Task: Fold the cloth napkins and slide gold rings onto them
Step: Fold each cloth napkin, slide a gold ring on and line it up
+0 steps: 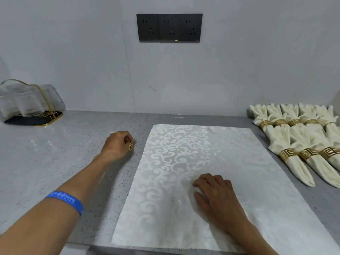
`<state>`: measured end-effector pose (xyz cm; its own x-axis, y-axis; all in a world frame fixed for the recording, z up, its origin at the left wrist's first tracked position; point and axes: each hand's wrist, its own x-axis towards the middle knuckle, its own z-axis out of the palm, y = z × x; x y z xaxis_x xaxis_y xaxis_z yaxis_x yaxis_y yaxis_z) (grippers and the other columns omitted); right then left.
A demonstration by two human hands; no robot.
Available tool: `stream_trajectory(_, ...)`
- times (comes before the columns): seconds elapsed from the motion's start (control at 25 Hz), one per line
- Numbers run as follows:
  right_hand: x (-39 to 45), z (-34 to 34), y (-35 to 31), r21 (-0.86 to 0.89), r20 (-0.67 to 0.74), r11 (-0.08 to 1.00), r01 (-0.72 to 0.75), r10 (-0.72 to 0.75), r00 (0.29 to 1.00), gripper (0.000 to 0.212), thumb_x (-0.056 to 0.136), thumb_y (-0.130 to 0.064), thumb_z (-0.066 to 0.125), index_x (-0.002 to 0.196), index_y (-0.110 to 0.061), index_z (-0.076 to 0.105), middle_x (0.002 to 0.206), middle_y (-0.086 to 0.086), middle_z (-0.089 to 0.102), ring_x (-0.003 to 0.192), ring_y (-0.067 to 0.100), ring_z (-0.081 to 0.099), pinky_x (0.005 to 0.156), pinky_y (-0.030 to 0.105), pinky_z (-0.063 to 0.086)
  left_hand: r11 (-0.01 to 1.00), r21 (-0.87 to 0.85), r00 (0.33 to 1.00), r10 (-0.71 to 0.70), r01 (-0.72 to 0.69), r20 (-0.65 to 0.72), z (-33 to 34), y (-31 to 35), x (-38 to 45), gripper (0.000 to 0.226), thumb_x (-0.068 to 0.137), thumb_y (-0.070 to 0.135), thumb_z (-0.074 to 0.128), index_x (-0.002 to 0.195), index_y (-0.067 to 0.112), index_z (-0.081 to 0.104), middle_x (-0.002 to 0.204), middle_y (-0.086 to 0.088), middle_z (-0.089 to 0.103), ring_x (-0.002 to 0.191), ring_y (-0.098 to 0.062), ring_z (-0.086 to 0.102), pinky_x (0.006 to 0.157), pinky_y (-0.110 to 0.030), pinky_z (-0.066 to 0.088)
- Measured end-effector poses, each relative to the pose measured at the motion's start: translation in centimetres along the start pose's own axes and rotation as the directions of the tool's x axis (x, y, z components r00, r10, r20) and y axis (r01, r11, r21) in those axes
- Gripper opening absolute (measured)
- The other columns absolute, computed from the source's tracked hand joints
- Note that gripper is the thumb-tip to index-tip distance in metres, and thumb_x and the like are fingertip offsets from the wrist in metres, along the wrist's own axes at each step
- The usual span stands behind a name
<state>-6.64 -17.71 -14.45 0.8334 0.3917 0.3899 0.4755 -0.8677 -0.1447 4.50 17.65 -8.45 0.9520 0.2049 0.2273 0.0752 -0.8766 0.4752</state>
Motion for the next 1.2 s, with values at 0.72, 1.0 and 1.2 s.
stream_trajectory(0.72, -11.1, -11.3, 5.1, 0.172, 0.300, 0.985, -0.006, -0.046, 0.953, 0.026, 0.080, -0.027, 0.065, 0.100, -0.042, 0.066, 0.089, -0.020, 0.070, 0.078, -0.001, 0.063, 0.068, 0.010, 0.046, 0.840, 0.056, 0.780, 0.474, -0.539, 0.408, -1.8, 8.2, -23.8, 0.044, 0.079, 0.054, 0.039, 0.118, 0.041, 0.055, 0.100, 0.019, 0.066, 0.097, -0.007, 0.061, 0.094, -0.015, 0.040)
stream_trajectory(1.0, -8.0, -15.6, 6.6, -0.087, 0.726, 0.983, -0.160, 0.173, 0.665, 0.016, 0.092, -0.031, 0.055, 0.102, -0.026, 0.066, 0.102, -0.011, 0.060, 0.089, 0.007, 0.057, 0.079, 0.027, 0.046, 0.926, 0.040, 0.752, 0.279, -0.375, 0.597, -3.6, 9.2, -22.1, 0.019, 0.089, 0.051, 0.055, 0.083, 0.033, 0.057, 0.078, 0.017, 0.059, 0.075, -0.002, 0.056, 0.064, -0.023, 0.038)
stream_trajectory(1.2, -6.0, -19.4, 8.7, 0.012, 0.823, 0.958, -0.287, 0.154, 0.547, 0.013, 0.085, -0.035, 0.067, 0.074, -0.030, 0.064, 0.079, -0.010, 0.062, 0.069, 0.004, 0.056, 0.069, 0.029, 0.045, 0.960, -0.246, 0.495, 0.278, -0.131, 0.823, -7.3, 7.7, -18.5, 0.034, 0.091, 0.041, 0.064, 0.081, 0.009, 0.065, 0.072, 0.002, 0.058, 0.067, -0.013, 0.052, 0.065, -0.030, 0.039)
